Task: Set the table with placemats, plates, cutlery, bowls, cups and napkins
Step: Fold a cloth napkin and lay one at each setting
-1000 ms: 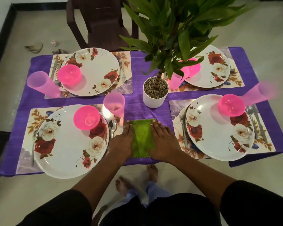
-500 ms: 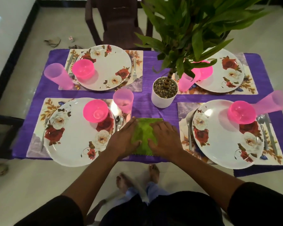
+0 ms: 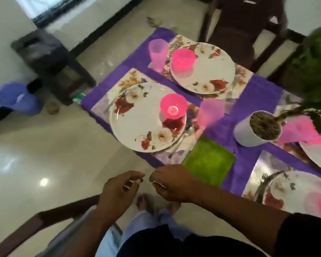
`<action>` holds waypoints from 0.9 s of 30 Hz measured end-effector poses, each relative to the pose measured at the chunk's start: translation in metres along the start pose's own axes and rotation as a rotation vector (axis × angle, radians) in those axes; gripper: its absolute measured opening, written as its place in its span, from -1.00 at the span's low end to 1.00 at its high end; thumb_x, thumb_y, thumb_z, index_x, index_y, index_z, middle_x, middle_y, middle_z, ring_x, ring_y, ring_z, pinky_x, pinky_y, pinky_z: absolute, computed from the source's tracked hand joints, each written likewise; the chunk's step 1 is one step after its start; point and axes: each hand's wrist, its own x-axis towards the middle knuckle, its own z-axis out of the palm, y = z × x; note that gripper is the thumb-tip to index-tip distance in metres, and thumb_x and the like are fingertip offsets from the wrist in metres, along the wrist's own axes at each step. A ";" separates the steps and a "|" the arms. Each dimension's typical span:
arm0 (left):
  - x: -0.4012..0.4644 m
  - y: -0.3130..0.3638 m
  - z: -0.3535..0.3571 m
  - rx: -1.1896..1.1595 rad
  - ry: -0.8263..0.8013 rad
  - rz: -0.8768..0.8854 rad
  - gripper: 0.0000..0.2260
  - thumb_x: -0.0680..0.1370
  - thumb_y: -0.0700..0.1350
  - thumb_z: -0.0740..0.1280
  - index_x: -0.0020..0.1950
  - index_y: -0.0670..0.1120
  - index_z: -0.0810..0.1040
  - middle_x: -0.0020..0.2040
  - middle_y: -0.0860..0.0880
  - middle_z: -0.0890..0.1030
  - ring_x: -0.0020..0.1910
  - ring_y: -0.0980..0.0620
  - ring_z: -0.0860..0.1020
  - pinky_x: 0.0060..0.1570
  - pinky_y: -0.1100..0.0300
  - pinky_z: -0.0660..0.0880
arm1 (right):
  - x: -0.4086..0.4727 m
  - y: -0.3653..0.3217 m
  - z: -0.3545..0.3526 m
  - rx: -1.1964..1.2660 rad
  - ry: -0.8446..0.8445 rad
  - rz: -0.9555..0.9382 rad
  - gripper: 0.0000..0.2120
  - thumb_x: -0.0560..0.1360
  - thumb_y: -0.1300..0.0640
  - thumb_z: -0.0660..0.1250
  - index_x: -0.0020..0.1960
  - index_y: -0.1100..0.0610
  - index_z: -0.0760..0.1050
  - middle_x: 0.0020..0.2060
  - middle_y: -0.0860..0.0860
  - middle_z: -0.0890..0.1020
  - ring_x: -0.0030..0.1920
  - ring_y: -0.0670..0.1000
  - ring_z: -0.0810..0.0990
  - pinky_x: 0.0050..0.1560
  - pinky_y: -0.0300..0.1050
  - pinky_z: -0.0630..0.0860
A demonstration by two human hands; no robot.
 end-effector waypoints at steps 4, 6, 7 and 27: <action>-0.043 -0.047 0.010 -0.129 0.171 -0.243 -0.80 0.59 -0.12 0.41 0.05 0.22 0.68 -0.06 0.31 0.70 -0.14 0.24 0.67 -0.14 0.29 0.59 | 0.042 -0.022 0.014 -0.063 -0.183 -0.187 -0.76 0.57 -0.03 0.23 0.15 0.03 0.56 0.02 -0.01 0.61 0.02 0.10 0.61 -0.07 0.09 0.53; -0.053 -0.056 0.022 -0.158 0.175 -0.327 -0.86 0.58 -0.03 0.40 0.06 0.18 0.69 -0.08 0.26 0.72 -0.14 0.25 0.68 -0.09 0.18 0.63 | 0.046 -0.021 0.016 -0.092 -0.196 -0.184 -0.71 0.59 -0.07 0.18 0.16 0.02 0.56 0.05 -0.01 0.61 0.04 0.10 0.60 -0.04 0.11 0.52; -0.066 -0.073 0.020 -0.168 0.215 -0.387 -0.86 0.56 0.04 0.37 0.06 0.18 0.70 -0.09 0.23 0.73 -0.14 0.24 0.68 -0.09 0.17 0.63 | 0.060 -0.032 0.026 -0.081 -0.211 -0.234 -0.69 0.59 -0.08 0.16 0.15 0.03 0.57 0.04 -0.01 0.61 0.02 0.11 0.60 -0.05 0.11 0.52; -0.304 -0.349 0.137 -0.199 0.710 -1.239 -0.56 0.63 0.04 0.36 0.47 -0.09 0.51 0.44 -0.10 0.55 0.39 -0.13 0.52 0.44 -0.04 0.41 | 0.183 -0.257 0.400 -0.128 -0.629 -0.655 -0.67 0.62 0.09 0.29 0.35 0.07 0.56 0.21 0.09 0.64 0.19 0.15 0.60 0.24 0.05 0.53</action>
